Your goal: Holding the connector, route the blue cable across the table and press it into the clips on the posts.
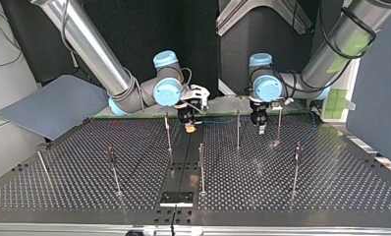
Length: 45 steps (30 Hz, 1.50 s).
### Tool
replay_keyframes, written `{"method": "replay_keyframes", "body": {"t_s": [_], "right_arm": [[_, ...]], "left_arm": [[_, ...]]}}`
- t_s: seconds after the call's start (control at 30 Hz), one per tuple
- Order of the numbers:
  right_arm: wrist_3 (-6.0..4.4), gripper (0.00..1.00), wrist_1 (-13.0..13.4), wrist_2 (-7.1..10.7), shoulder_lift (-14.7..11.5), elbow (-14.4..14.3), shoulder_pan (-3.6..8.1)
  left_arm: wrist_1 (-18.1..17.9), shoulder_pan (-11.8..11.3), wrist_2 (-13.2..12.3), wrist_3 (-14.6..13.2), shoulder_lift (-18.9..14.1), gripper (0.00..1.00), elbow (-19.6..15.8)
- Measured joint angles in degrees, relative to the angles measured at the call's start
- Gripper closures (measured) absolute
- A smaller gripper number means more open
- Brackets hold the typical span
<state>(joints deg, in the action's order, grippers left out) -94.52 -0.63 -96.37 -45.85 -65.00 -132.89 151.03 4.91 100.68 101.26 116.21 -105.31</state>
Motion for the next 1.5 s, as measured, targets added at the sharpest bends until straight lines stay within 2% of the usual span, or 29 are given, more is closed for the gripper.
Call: {"method": "replay_keyframes", "body": {"t_s": [0.2,0.43,0.57,0.77,1.07,1.2,1.5], "right_arm": [[0.08,1.0,-0.2,0.03,0.0,0.0,0.19],[0.1,1.0,-0.2,0.03,0.0,0.0,0.21],[0.14,1.0,-0.3,0.04,0.0,0.0,0.22],[0.25,1.0,-0.4,0.05,-0.1,0.0,0.21],[0.27,1.0,-0.5,0.09,-1.2,-0.1,0.29],[0.18,1.0,-0.6,0.12,-1.9,-0.3,0.46],[0.17,1.0,-0.7,0.07,-3.3,-2.4,0.81]], "left_arm": [[3.6,1.1,1.2,-0.9,-3.5,0.0,-2.6],[7.8,2.9,4.5,-2.9,-7.7,0.0,-6.4],[10.2,4.0,5.2,-3.6,-10.1,0.0,-7.4],[13.4,5.7,4.2,-3.2,-13.9,0.0,-8.0],[12.8,8.2,1.5,-2.8,-19.0,0.0,-8.7],[11.6,9.3,0.9,-2.6,-18.5,0.0,-8.9],[7.1,11.6,0.7,-2.4,-13.4,0.0,-8.8]]}}
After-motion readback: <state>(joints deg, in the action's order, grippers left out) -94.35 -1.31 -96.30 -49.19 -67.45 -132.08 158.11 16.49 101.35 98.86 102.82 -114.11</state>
